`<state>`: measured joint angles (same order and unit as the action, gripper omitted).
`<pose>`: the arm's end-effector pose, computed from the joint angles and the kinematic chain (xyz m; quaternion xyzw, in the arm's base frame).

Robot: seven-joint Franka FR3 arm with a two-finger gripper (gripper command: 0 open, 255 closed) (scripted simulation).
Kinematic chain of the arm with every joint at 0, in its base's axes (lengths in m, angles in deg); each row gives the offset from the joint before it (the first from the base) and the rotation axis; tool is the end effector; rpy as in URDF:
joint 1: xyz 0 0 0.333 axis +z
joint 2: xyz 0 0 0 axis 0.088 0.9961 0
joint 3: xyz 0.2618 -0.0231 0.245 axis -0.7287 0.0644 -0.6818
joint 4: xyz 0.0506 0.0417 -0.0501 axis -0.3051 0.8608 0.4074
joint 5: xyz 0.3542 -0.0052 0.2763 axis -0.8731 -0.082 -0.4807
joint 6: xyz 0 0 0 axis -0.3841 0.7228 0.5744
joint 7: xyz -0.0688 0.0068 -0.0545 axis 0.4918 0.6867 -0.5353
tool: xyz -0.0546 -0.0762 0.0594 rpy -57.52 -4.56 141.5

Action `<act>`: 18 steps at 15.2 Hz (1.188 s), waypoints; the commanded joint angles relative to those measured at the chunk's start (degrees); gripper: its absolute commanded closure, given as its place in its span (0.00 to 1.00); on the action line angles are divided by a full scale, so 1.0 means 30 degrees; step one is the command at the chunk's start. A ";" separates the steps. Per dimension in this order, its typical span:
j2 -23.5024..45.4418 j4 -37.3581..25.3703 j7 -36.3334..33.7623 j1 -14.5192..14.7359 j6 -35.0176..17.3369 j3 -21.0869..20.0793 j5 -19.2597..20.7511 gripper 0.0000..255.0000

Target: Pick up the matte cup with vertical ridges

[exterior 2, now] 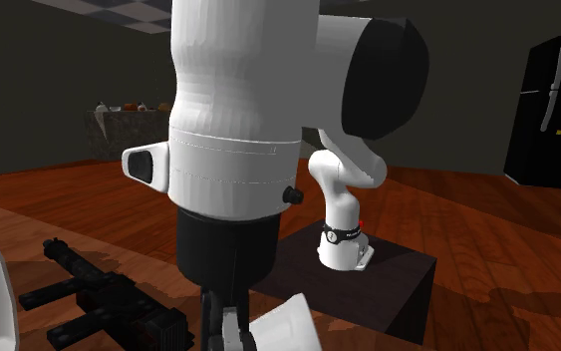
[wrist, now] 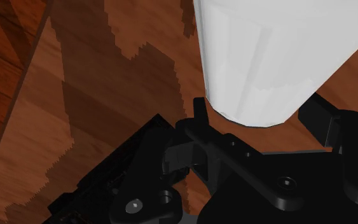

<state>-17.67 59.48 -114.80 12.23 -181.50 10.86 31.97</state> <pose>0.7169 0.3093 0.4796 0.9630 -0.2616 0.0546 0.0335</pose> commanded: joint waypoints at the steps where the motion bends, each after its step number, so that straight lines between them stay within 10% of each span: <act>1: -0.0001 0.0037 -0.0005 -0.0003 -0.0036 -0.0002 -0.0001 1.00; 18: 0.0128 -0.2756 0.0434 0.0392 0.2560 -0.0055 -0.0081 1.00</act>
<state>-17.47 52.36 -113.74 13.29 -174.78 10.67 31.72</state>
